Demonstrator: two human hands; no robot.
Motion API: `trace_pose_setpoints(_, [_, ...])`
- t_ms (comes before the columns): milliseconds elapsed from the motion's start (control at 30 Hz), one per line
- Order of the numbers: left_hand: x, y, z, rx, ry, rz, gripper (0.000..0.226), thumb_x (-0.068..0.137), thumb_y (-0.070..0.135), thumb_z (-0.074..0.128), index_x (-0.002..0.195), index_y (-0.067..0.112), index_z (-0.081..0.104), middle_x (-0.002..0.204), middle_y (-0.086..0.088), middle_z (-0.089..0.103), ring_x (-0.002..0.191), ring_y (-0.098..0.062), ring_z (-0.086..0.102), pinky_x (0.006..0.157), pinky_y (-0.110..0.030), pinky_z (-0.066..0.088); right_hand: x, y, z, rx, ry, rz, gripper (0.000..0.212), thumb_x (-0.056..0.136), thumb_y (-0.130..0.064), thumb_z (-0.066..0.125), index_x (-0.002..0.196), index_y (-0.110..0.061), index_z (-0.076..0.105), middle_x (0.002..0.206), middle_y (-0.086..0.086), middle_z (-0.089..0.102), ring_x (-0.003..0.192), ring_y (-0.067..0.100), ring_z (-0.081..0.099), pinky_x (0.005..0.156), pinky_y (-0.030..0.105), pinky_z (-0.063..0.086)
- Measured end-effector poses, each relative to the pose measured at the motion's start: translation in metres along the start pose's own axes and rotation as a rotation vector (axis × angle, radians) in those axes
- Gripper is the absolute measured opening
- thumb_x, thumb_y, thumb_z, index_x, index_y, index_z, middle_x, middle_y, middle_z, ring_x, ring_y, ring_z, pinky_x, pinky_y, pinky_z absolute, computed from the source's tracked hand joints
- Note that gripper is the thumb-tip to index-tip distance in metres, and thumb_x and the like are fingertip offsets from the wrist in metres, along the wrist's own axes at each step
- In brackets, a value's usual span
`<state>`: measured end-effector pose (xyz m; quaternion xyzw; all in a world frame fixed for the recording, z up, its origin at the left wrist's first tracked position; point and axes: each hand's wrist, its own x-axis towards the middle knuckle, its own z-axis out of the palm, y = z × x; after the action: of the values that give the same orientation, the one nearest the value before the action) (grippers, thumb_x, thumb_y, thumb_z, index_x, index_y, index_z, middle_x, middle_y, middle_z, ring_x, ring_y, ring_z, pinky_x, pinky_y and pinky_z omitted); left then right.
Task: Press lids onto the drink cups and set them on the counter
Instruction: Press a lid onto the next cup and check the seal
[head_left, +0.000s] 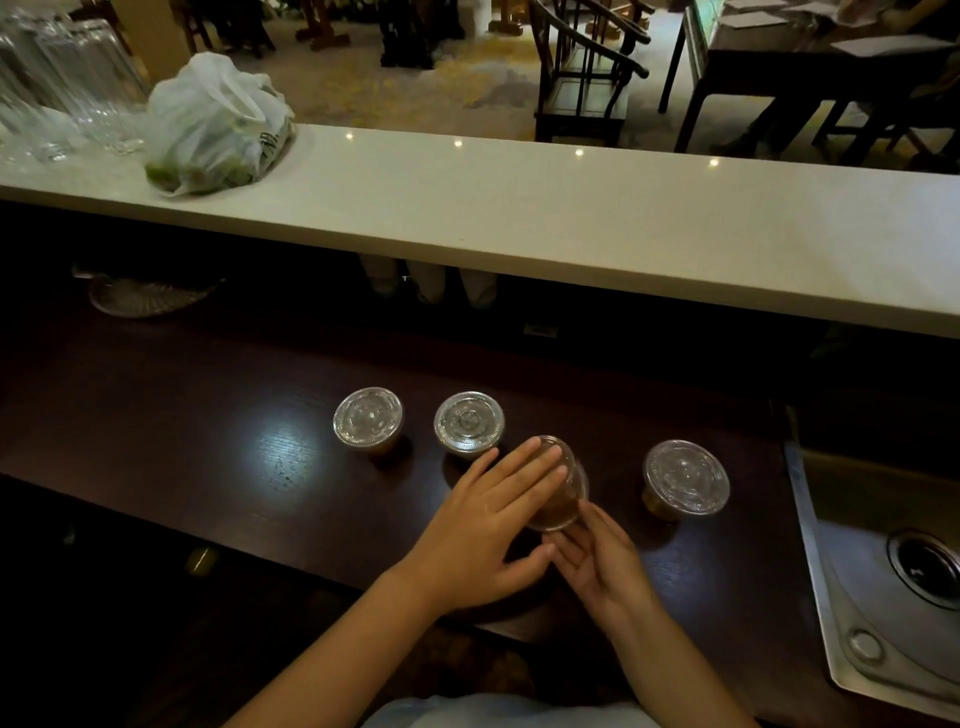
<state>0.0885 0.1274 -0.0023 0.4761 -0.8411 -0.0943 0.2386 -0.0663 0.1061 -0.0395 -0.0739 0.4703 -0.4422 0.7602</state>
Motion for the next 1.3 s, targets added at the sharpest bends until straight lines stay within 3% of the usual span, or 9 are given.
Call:
trace_pose_setpoints(133, [-0.003, 0.009, 0.013, -0.267, 0.084, -0.185, 0.072, 0.086, 0.032, 0.054, 0.147, 0.018, 0.019, 0.157, 0.002, 0.01, 0.144, -0.01, 0.006, 0.117, -0.028, 0.014, 0.0, -0.018, 0.007, -0.271, 0.112, -0.342, 0.013, 0.093, -0.01, 0.048, 0.099, -0.006, 0.059, 0.092, 0.014, 0.066, 0.072, 0.017, 0.067, 0.06, 0.021, 0.056])
trace_pose_setpoints(267, [0.004, 0.021, 0.028, -0.662, 0.134, -0.546, 0.06, 0.087, 0.042, 0.051, 0.136, 0.045, 0.018, 0.155, 0.013, 0.007, 0.142, -0.003, 0.009, 0.108, -0.008, 0.016, 0.011, -0.044, 0.01, -0.673, 0.193, -0.771, 0.01, 0.09, -0.009, 0.055, 0.095, -0.014, 0.063, 0.088, 0.002, 0.067, 0.083, 0.014, 0.064, 0.071, 0.021, 0.053])
trace_pose_setpoints(367, [0.021, 0.025, 0.024, -1.38, 0.105, -0.892, 0.042, 0.087, 0.052, 0.046, 0.126, 0.052, 0.031, 0.142, 0.002, 0.037, 0.129, -0.016, 0.041, 0.102, -0.032, 0.038, 0.019, -0.062, 0.008, -0.983, 0.273, -1.038, 0.012, 0.086, -0.011, 0.061, 0.098, -0.01, 0.066, 0.082, -0.005, 0.066, 0.076, 0.009, 0.063, 0.068, 0.008, 0.042])
trace_pose_setpoints(433, [0.03, 0.022, 0.023, -1.852, 0.059, -1.033, 0.048, 0.089, 0.056, 0.034, 0.135, 0.048, 0.027, 0.137, -0.014, 0.046, 0.12, -0.024, 0.052, 0.094, -0.046, 0.042, 0.023, -0.067, 0.007, -1.185, 0.324, -1.179, 0.015, 0.085, -0.014, 0.063, 0.099, -0.01, 0.068, 0.087, 0.0, 0.07, 0.078, 0.016, 0.065, 0.068, 0.016, 0.043])
trace_pose_setpoints(500, [0.038, 0.017, 0.026, -2.073, 0.121, -1.088, 0.052, 0.093, 0.054, 0.03, 0.142, 0.04, 0.023, 0.132, -0.024, 0.05, 0.117, -0.03, 0.054, 0.091, -0.05, 0.043, 0.028, -0.068, 0.003, -1.342, 0.312, -1.311, 0.02, 0.085, -0.021, 0.059, 0.098, -0.009, 0.069, 0.094, 0.004, 0.072, 0.081, 0.019, 0.067, 0.068, 0.022, 0.046])
trace_pose_setpoints(700, [0.054, 0.007, 0.046, -2.103, 0.136, -1.226, 0.049, 0.096, 0.049, 0.029, 0.142, 0.035, 0.027, 0.118, -0.028, 0.053, 0.112, -0.034, 0.054, 0.087, -0.05, 0.042, 0.041, -0.063, -0.015, -1.654, 0.079, -1.618, 0.023, 0.085, -0.02, 0.054, 0.095, -0.006, 0.07, 0.097, 0.005, 0.073, 0.092, 0.019, 0.068, 0.073, 0.031, 0.055])
trace_pose_setpoints(967, [0.054, -0.007, 0.074, -2.14, 0.076, -1.325, 0.056, 0.091, 0.059, 0.026, 0.137, 0.029, 0.038, 0.128, -0.032, 0.045, 0.119, -0.037, 0.048, 0.098, -0.05, 0.034, 0.052, -0.06, -0.034, -1.808, -0.082, -1.498, 0.029, 0.064, -0.004, 0.081, 0.09, -0.009, 0.072, 0.095, 0.004, 0.073, 0.093, 0.021, 0.068, 0.068, 0.032, 0.058])
trace_pose_setpoints(1067, [0.051, -0.012, 0.082, -2.198, 0.114, -1.329, 0.061, 0.089, 0.062, 0.026, 0.134, 0.025, 0.043, 0.121, -0.031, 0.05, 0.115, -0.037, 0.051, 0.095, -0.051, 0.037, 0.052, -0.057, -0.037, -1.865, -0.14, -1.475, 0.018, 0.078, -0.019, 0.063, 0.091, -0.011, 0.072, 0.097, 0.003, 0.073, 0.095, 0.02, 0.067, 0.071, 0.034, 0.057])
trace_pose_setpoints(1300, [0.044, -0.024, 0.094, -2.228, 0.11, -1.293, 0.066, 0.087, 0.067, 0.027, 0.134, 0.024, 0.046, 0.123, -0.031, 0.056, 0.117, -0.038, 0.053, 0.092, -0.049, 0.045, 0.045, -0.044, -0.049, -1.935, -0.132, -1.339, 0.043, 0.092, -0.037, 0.038, 0.114, -0.01, 0.064, 0.121, 0.006, 0.064, 0.115, 0.02, 0.057, 0.092, 0.042, 0.046])
